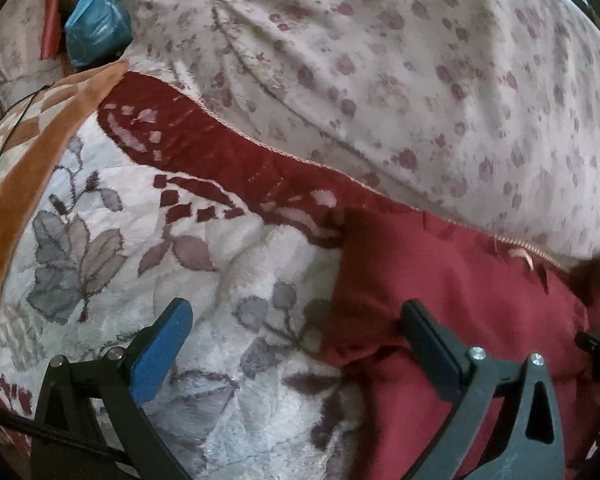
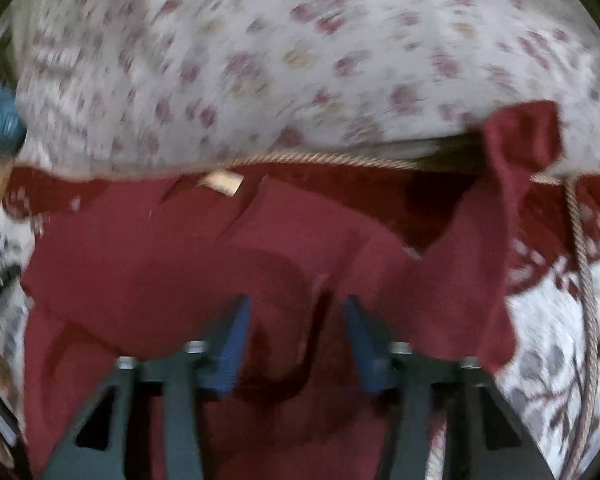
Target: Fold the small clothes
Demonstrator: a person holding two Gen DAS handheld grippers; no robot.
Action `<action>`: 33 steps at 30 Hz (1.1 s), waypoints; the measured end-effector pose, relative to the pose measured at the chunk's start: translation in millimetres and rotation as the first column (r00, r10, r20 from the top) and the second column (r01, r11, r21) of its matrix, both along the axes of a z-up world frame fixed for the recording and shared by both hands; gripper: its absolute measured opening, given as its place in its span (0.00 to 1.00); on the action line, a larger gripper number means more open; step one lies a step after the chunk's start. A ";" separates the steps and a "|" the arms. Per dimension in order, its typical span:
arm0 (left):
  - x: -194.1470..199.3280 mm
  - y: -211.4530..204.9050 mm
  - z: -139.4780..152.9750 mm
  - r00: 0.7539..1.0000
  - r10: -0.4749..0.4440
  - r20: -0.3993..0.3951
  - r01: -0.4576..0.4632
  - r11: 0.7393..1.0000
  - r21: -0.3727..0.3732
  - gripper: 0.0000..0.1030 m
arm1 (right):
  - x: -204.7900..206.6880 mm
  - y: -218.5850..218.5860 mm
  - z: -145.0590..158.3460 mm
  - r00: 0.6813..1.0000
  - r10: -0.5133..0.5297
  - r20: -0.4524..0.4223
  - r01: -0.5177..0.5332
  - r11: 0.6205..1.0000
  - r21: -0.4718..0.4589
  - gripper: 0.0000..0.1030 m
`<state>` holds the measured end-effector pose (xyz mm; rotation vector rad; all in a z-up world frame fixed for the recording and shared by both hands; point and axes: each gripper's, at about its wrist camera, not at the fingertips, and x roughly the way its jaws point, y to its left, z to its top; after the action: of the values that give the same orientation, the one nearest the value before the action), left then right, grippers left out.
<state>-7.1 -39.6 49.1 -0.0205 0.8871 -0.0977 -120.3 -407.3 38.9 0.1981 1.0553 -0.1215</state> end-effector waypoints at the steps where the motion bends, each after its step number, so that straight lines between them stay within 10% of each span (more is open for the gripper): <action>1: 0.4 -2.3 -2.2 1.000 -0.007 -0.005 0.007 1.000 0.009 1.00 | 3.9 4.1 -4.1 1.000 0.015 -0.017 -0.016 0.999 -0.037 0.05; 12: -2.6 -24.8 -21.9 0.996 -0.079 -0.040 0.083 0.989 0.119 1.00 | 9.4 0.3 -3.5 1.000 -0.004 0.006 0.004 0.995 -0.099 0.06; 16: -4.5 -20.1 -18.9 0.997 -0.063 -0.039 0.067 0.993 0.098 1.00 | -7.2 -34.8 16.0 0.996 -0.082 0.046 0.080 0.996 0.045 0.47; 22: -9.4 -13.9 -5.6 0.999 -0.047 -0.003 0.047 0.998 0.049 1.00 | -20.2 -110.8 51.4 0.951 -0.284 0.122 0.280 0.959 0.046 0.68; 33: -4.2 -14.2 -6.0 0.999 -0.053 -0.006 0.053 0.996 0.067 1.00 | 71.8 -175.5 6.3 0.925 -0.376 0.055 0.375 0.927 0.023 0.71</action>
<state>-11.2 -53.9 43.1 0.0655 0.8946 -0.1177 -48.5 -582.8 45.1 0.4129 0.9499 -0.4543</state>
